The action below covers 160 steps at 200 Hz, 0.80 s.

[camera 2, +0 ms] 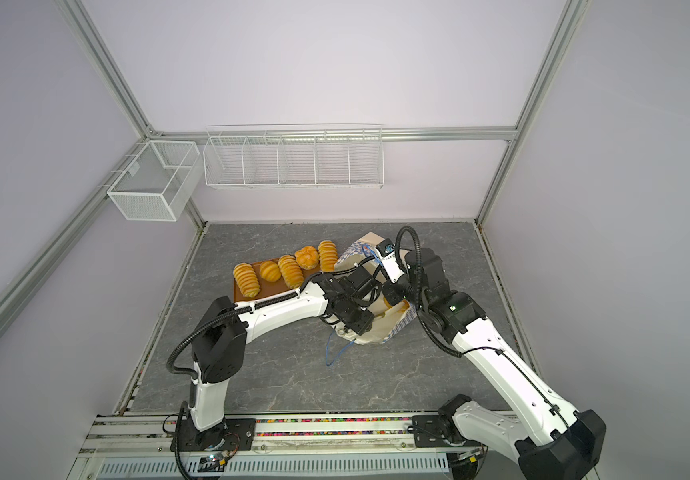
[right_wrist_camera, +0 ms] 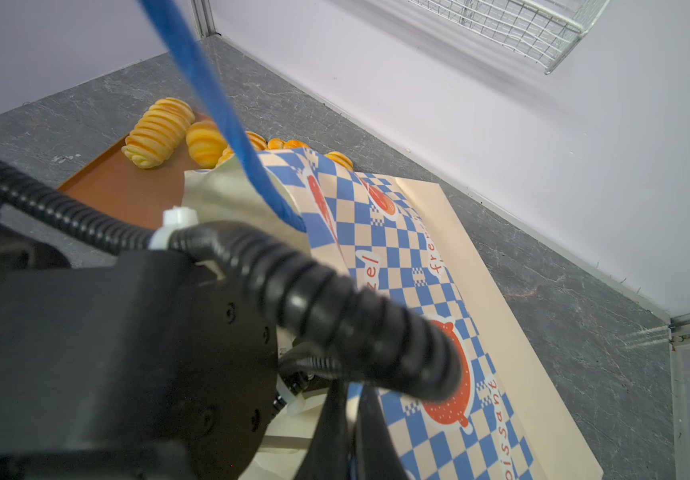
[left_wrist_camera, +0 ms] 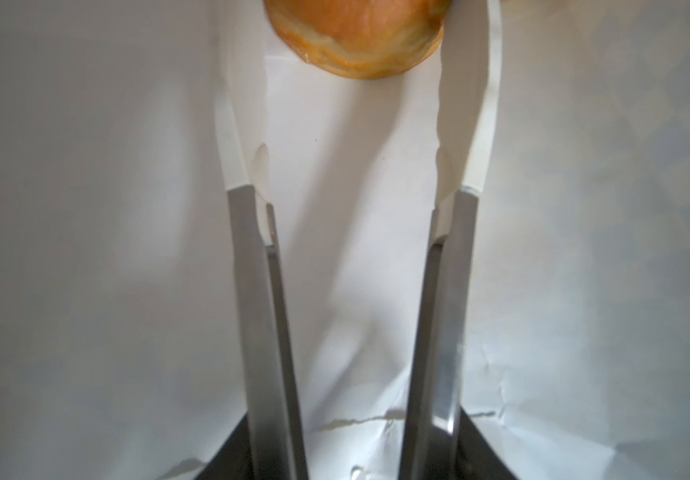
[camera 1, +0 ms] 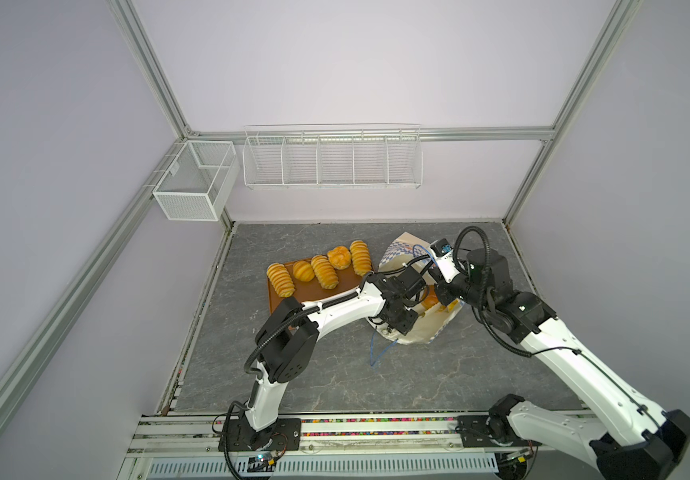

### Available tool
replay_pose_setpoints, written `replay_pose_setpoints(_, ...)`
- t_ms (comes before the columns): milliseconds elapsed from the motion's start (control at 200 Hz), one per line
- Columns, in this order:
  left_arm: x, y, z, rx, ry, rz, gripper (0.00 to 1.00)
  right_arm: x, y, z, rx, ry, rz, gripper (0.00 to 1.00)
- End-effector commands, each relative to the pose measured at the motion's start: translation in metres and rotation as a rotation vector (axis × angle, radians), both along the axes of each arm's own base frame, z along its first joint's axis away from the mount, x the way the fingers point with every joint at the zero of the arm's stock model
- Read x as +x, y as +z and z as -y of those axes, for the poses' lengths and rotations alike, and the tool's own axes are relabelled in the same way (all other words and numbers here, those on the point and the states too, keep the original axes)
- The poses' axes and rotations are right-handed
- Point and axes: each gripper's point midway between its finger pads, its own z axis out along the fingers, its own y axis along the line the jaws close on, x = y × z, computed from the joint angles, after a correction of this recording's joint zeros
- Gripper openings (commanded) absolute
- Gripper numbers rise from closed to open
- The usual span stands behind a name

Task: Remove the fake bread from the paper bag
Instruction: 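Close the left tongs on the brown round bun inside the bag, then lift the brown bun with the left tongs out of the bag toward the tray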

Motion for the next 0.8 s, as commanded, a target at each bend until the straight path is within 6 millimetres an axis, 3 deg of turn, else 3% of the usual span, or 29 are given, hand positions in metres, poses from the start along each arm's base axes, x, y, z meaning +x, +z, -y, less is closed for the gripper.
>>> replay_pose_setpoints(0,0.006,-0.024,-0.016,0.102,0.065,-0.048,0.50,-0.007,0.021,-0.022,0.093,0.098,0.051,0.07)
replay_pose_setpoints(150,0.005,-0.025,-0.016,0.116,0.059,-0.054,0.46,-0.006,0.018,-0.020,0.084,0.089,0.050,0.07)
replay_pose_setpoints(400,0.004,-0.006,-0.015,0.076,0.026,-0.030,0.24,-0.004,0.016,-0.017,0.065,0.074,0.054,0.07)
replay_pose_setpoints(795,-0.001,0.030,-0.041,0.085,0.020,0.034,0.01,0.006,0.009,-0.015,0.031,0.037,0.053,0.07)
